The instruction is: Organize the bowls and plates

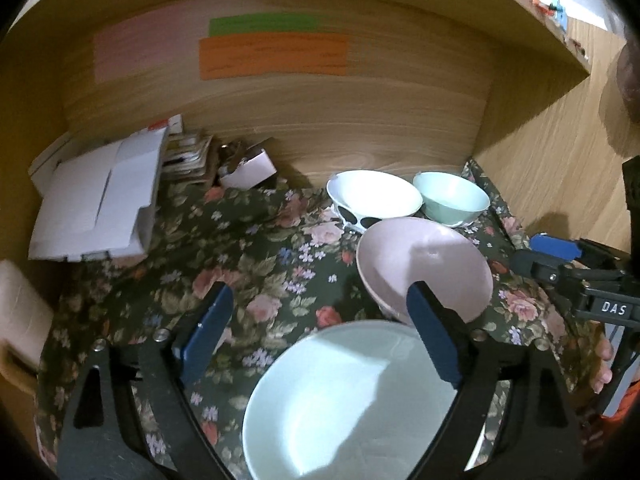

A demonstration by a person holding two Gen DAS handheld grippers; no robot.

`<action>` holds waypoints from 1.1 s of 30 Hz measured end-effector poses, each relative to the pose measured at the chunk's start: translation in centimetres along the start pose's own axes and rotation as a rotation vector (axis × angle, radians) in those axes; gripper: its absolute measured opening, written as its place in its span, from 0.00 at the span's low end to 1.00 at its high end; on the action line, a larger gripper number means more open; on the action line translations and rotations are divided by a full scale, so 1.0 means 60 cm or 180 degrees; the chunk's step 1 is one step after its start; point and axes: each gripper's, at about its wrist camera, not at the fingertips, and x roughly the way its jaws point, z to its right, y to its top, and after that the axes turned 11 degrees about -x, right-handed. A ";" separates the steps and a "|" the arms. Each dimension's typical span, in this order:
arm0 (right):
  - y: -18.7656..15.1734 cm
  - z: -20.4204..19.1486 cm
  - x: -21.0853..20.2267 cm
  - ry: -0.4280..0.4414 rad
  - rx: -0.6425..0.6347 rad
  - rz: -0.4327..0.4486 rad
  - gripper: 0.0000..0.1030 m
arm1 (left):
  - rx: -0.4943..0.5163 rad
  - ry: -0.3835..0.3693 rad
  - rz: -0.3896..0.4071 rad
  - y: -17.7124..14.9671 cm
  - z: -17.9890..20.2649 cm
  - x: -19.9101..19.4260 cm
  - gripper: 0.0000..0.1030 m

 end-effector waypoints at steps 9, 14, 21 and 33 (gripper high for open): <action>-0.005 0.043 0.041 -0.0084 0.0167 -0.0077 0.72 | 0.0047 -0.0087 -0.0364 0.014 0.027 0.090 0.87; -0.014 0.060 0.068 -0.0071 0.0239 -0.0146 0.72 | 0.0113 -0.0081 -0.0502 0.010 0.038 0.127 0.80; -0.027 0.066 0.101 0.0004 0.0286 -0.0272 0.68 | 0.0126 -0.0141 -0.0753 0.005 0.046 0.175 0.61; -0.036 0.066 0.132 0.0217 0.0345 -0.0426 0.39 | 0.0113 -0.0260 -0.0976 -0.002 0.057 0.213 0.30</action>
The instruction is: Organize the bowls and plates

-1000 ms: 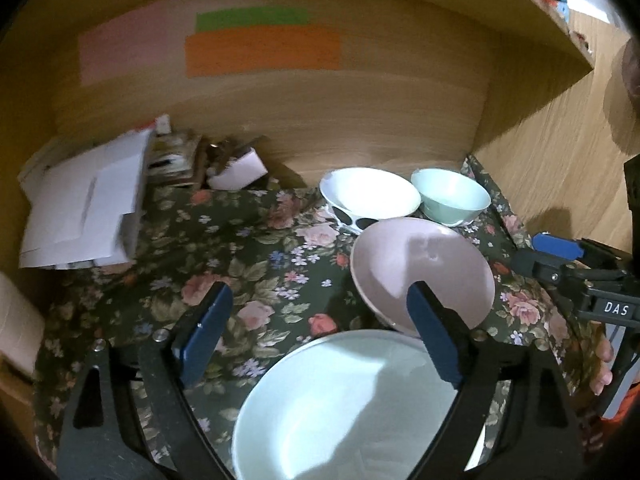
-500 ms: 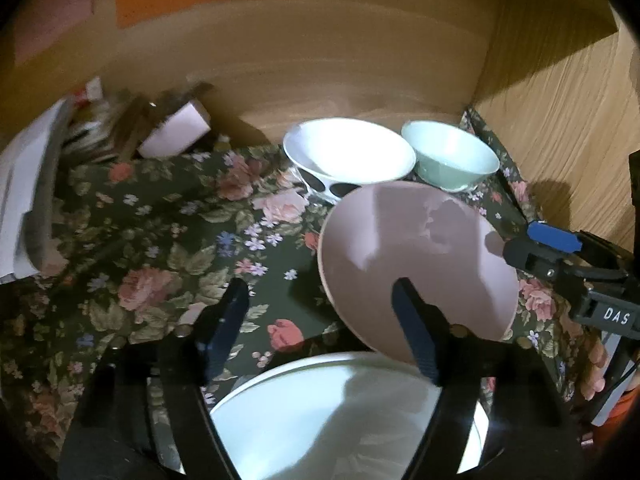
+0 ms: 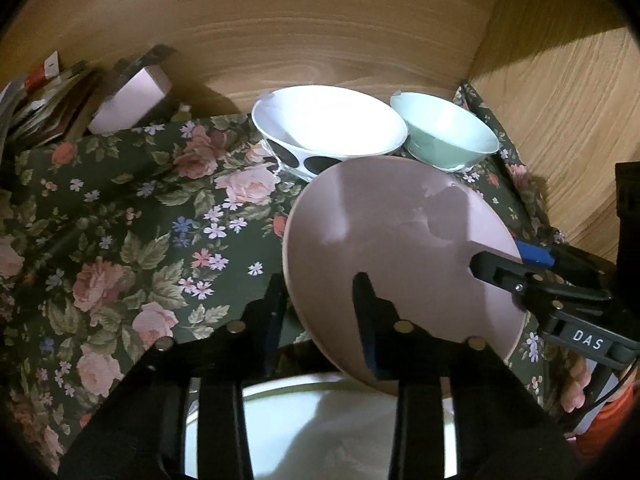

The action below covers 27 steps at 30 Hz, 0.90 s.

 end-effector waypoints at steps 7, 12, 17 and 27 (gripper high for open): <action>0.000 0.002 0.008 0.0141 0.0032 -0.0007 0.29 | 0.0006 0.0025 0.0014 0.002 0.001 0.006 0.24; -0.001 0.001 0.009 0.0124 0.0022 -0.0004 0.29 | 0.0045 0.0065 0.0023 0.001 0.004 0.012 0.22; 0.000 0.000 0.004 0.0119 0.0092 0.0011 0.27 | 0.0107 0.0135 0.0055 -0.001 0.010 0.010 0.22; 0.009 -0.003 -0.030 0.0067 0.0079 0.0173 0.27 | 0.0053 0.0036 0.0179 -0.005 0.014 -0.024 0.22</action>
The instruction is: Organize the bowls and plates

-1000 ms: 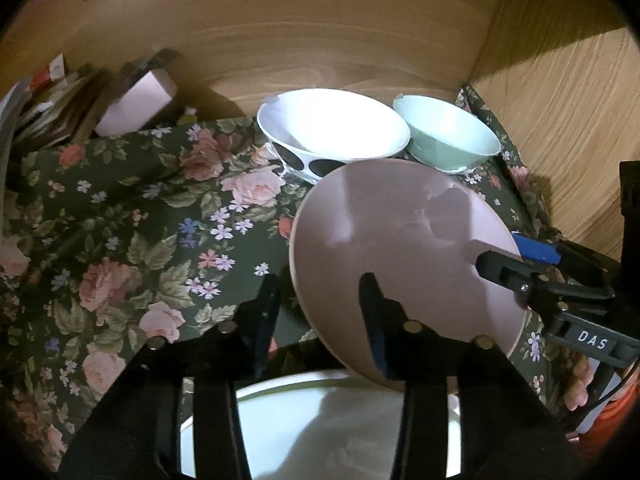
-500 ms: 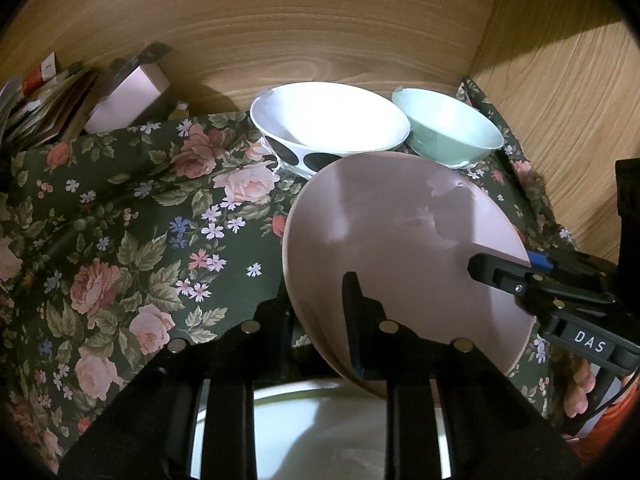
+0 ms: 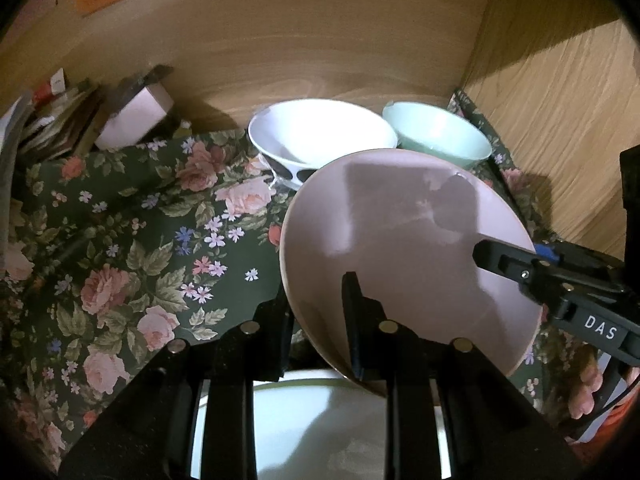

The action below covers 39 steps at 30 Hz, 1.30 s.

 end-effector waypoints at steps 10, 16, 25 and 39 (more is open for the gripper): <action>0.018 -0.042 -0.026 0.0051 -0.0138 0.0141 0.27 | -0.0123 -0.0016 0.0189 -0.005 -0.023 -0.056 0.22; 0.024 -0.077 -0.032 0.0123 -0.0234 0.0188 0.27 | -0.0201 0.0025 0.0313 -0.012 -0.048 -0.096 0.22; 0.031 -0.144 -0.031 0.0283 -0.0379 0.0225 0.27 | -0.0363 0.0126 0.0484 -0.038 -0.101 -0.156 0.22; 0.026 -0.252 -0.020 0.0546 -0.0648 0.0202 0.27 | -0.0616 0.0333 0.0692 -0.096 -0.190 -0.241 0.22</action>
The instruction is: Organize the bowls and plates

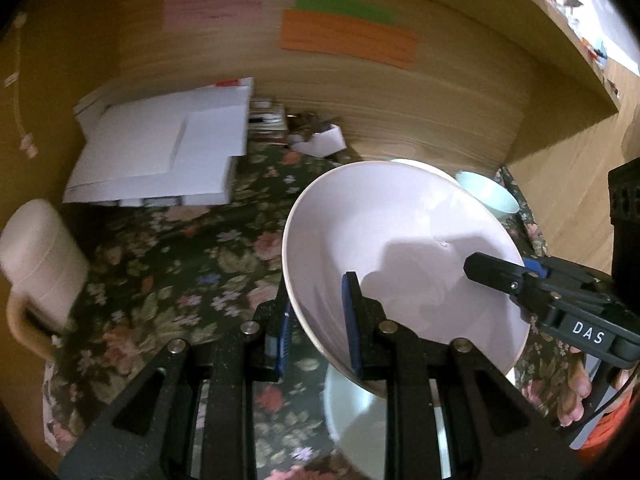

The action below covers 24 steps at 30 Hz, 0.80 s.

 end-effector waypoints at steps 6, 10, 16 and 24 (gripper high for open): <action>0.003 -0.042 0.016 0.0105 -0.0095 -0.0030 0.27 | -0.0086 0.0095 0.0050 -0.015 -0.044 -0.024 0.22; 0.001 -0.069 0.029 0.0171 -0.0144 -0.0063 0.27 | -0.0133 0.0147 0.0070 -0.026 -0.072 -0.039 0.22; -0.003 -0.103 0.052 0.0262 -0.0219 -0.0141 0.27 | -0.0224 0.0232 0.0068 -0.043 -0.112 -0.055 0.22; -0.003 -0.136 0.087 0.0341 -0.0310 -0.0305 0.27 | -0.0369 0.0302 0.0022 -0.062 -0.157 -0.056 0.22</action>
